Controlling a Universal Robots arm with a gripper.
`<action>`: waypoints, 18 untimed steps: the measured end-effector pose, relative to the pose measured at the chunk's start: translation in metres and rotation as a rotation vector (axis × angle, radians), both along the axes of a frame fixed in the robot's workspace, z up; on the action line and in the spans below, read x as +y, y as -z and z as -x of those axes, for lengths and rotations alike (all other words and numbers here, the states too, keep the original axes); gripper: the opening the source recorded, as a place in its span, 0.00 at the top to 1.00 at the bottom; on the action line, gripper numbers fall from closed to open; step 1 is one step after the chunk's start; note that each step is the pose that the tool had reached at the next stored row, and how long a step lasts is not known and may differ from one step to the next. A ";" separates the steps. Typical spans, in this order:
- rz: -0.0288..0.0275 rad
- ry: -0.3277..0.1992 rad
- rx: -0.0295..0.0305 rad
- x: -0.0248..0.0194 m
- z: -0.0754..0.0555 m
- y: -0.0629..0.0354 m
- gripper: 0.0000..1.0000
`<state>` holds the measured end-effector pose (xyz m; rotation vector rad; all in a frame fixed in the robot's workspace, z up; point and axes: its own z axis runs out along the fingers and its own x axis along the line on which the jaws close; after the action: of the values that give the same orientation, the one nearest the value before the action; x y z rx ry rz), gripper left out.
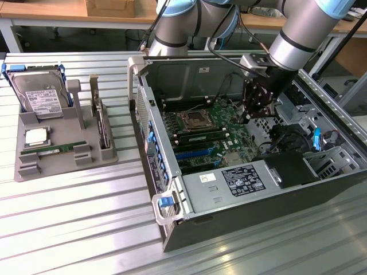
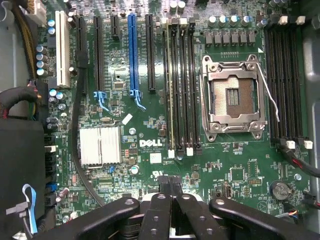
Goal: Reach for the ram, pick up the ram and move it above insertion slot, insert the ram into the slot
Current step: 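Insert the ram into the slot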
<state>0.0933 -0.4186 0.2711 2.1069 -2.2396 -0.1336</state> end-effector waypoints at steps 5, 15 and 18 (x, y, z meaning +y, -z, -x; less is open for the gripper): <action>0.0015 0.074 0.0000 0.0000 0.000 0.0004 0.90; 0.0022 0.157 0.0000 0.0000 0.000 0.0009 0.90; 0.0030 0.189 0.0000 0.0000 0.000 0.0012 0.90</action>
<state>0.0932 -0.4186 0.2699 1.8897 -2.4335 -0.1391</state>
